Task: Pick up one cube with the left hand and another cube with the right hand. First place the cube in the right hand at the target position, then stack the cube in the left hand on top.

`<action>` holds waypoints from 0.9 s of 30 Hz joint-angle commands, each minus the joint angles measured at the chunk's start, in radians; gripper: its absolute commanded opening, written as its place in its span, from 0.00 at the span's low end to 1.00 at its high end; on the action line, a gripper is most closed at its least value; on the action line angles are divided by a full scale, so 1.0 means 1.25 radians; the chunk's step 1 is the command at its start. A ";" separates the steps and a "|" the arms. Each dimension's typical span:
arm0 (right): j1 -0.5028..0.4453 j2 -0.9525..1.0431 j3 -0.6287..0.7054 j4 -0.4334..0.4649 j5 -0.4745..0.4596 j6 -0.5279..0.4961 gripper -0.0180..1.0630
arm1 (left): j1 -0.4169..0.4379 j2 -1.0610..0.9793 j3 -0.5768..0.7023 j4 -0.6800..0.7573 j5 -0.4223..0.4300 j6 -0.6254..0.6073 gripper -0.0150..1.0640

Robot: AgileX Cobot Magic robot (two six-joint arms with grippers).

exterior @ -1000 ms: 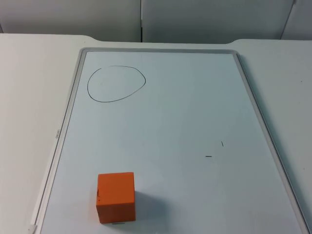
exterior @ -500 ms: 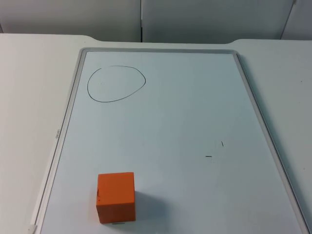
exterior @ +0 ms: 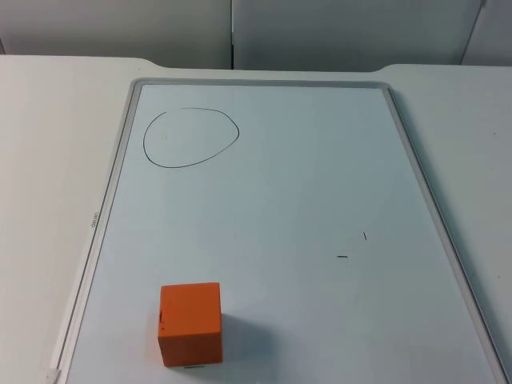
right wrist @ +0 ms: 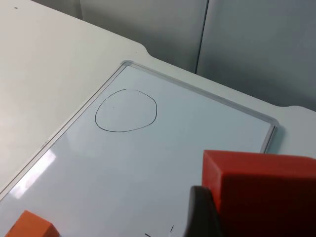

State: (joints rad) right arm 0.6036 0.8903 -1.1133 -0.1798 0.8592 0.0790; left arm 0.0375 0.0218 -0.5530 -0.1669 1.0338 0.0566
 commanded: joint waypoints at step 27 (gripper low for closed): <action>0.002 -0.005 -0.003 0.005 -0.040 -0.006 0.01 | -0.054 0.804 -0.230 -0.550 -0.060 0.475 0.99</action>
State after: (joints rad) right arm 0.6036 0.8903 -1.1133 -0.1798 0.8301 0.0790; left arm -0.0241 1.0141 -0.8283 -0.8473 0.9511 0.6393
